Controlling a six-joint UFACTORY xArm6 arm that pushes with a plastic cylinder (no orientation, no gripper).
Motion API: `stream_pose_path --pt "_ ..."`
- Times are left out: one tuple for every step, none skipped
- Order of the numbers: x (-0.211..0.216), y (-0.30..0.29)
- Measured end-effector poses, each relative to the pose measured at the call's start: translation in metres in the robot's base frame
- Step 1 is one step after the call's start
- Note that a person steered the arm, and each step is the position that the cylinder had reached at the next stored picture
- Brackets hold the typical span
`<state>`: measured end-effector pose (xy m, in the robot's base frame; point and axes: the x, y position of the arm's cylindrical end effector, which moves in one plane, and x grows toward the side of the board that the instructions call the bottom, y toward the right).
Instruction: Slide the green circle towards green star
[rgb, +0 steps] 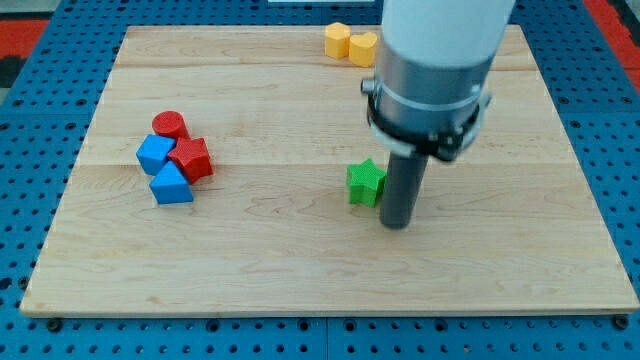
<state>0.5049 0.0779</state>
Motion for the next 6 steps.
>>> stream_pose_path --pt "-0.037 0.021" --pt "-0.07 0.036" --pt "-0.082 0.106" --pt "-0.136 0.041" --pt "-0.118 0.02" --pt "-0.064 0.092"
